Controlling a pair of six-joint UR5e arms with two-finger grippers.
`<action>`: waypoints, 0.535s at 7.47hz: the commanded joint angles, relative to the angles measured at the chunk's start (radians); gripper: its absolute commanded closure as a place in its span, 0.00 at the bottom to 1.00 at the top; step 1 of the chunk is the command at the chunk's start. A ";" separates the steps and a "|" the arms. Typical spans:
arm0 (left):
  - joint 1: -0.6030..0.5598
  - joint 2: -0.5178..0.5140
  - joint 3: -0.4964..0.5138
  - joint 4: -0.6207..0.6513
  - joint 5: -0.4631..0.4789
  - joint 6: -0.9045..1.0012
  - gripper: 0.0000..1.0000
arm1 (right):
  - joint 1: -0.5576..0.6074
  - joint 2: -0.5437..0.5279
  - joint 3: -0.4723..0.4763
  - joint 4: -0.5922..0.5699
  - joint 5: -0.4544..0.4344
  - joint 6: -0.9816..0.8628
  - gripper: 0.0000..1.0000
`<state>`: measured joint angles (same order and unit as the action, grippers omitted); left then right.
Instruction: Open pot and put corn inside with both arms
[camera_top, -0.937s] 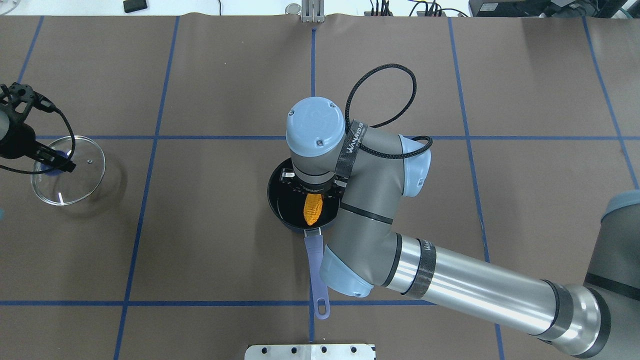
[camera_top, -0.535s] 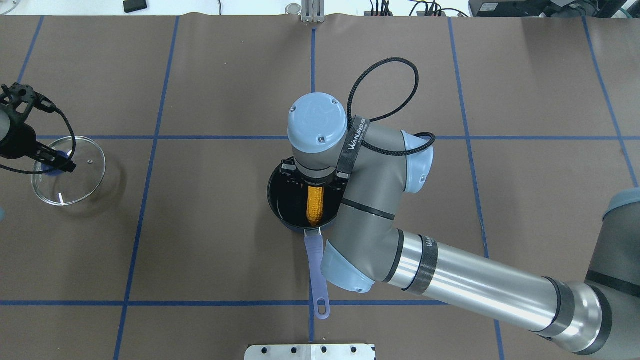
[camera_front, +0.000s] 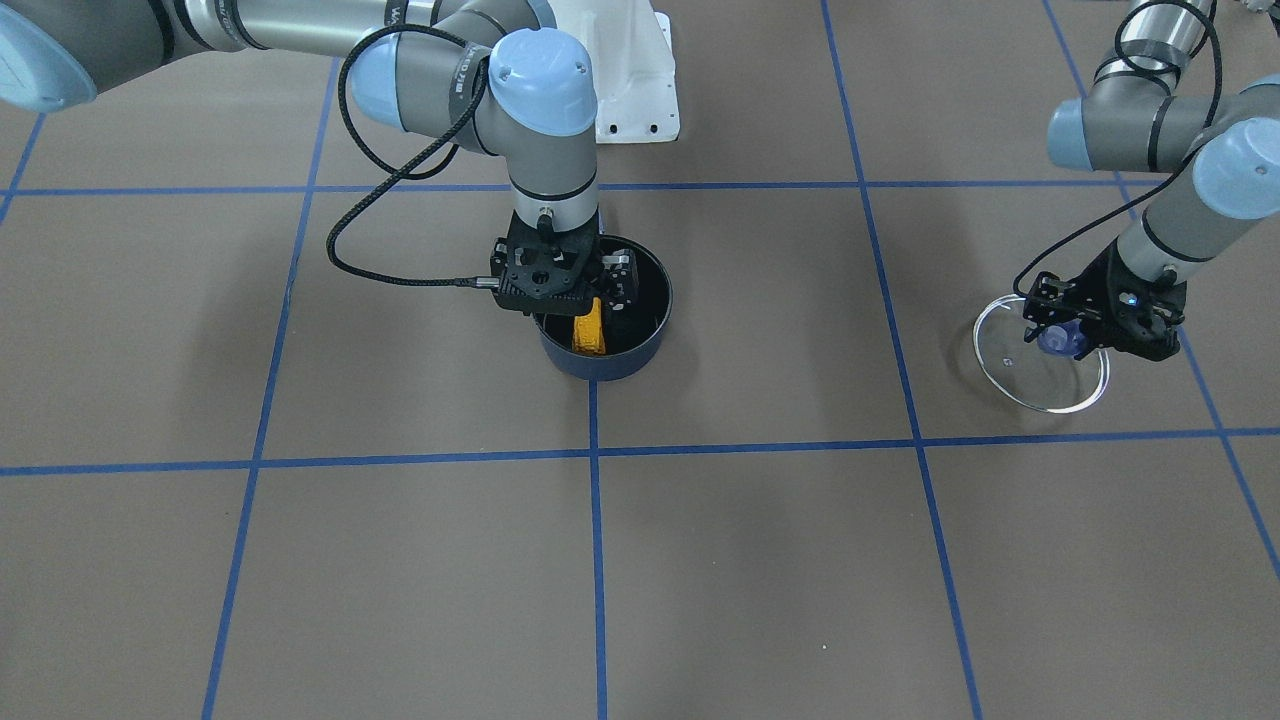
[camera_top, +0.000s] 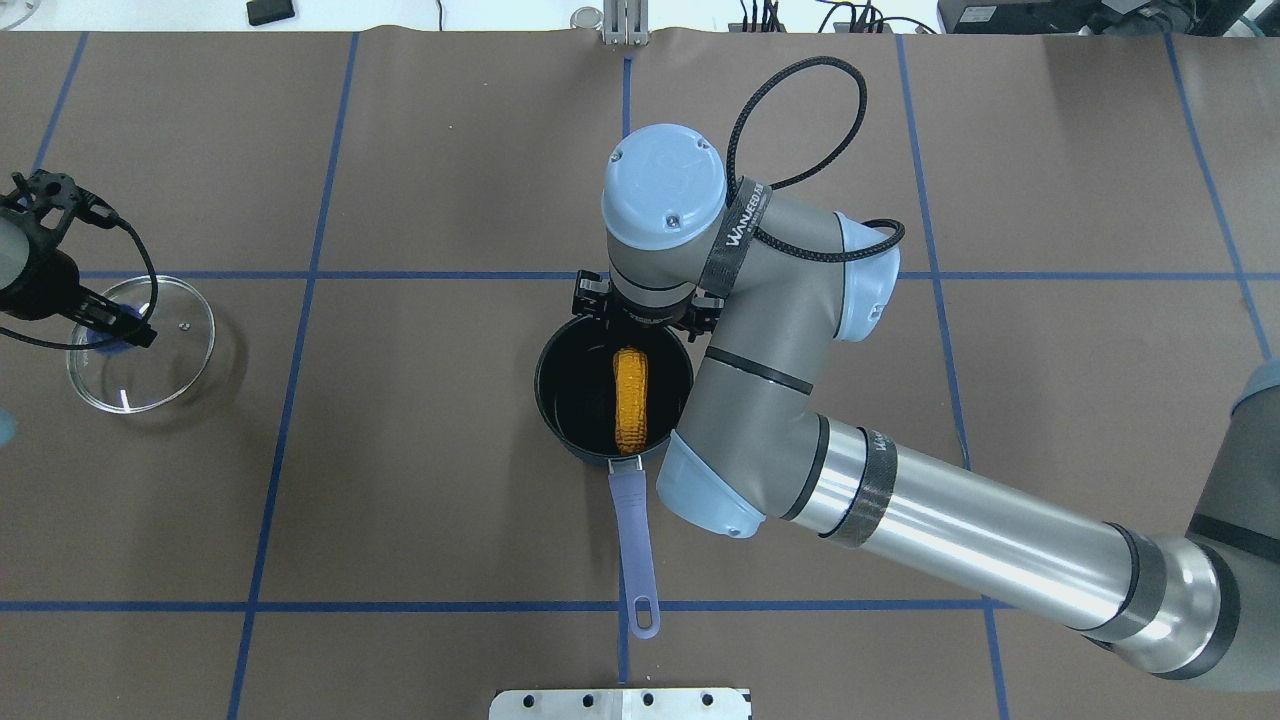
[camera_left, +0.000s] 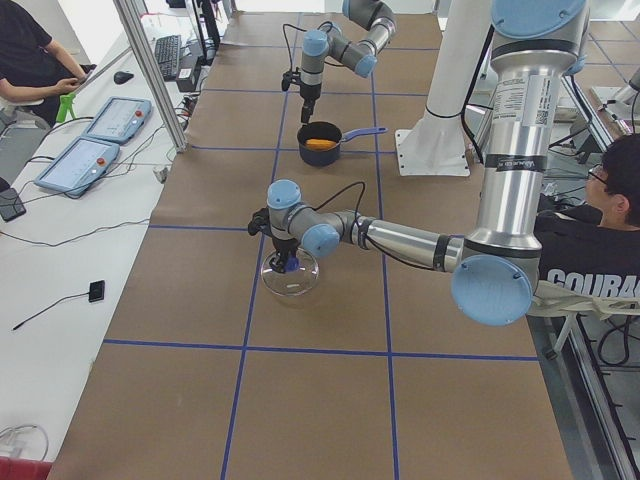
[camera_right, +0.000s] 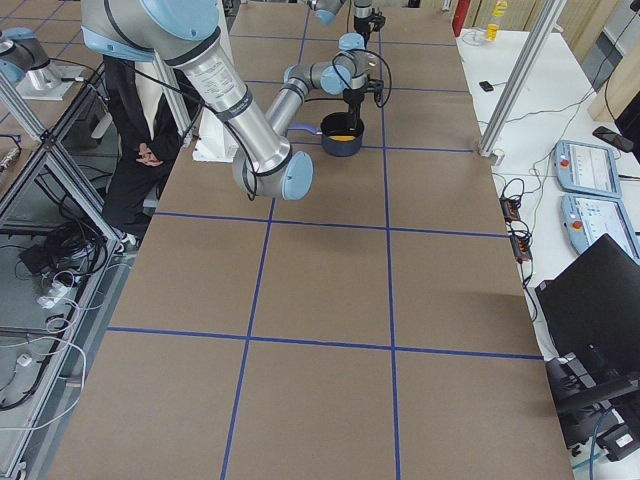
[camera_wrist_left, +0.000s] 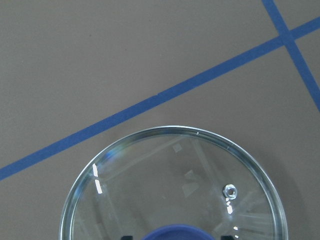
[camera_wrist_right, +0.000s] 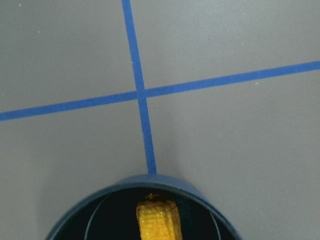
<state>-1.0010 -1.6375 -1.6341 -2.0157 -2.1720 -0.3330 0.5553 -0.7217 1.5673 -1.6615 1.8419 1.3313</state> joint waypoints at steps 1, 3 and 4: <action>0.001 -0.004 0.002 0.006 -0.011 0.011 0.62 | 0.014 -0.002 0.000 0.005 0.003 -0.010 0.00; -0.001 -0.007 0.005 0.018 -0.084 0.009 0.62 | 0.017 -0.018 0.000 0.006 0.003 -0.033 0.00; 0.001 -0.002 0.007 0.018 -0.083 0.009 0.62 | 0.023 -0.018 0.000 0.006 0.003 -0.034 0.00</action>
<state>-1.0006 -1.6427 -1.6291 -1.9998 -2.2423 -0.3238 0.5724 -0.7351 1.5677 -1.6559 1.8453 1.3032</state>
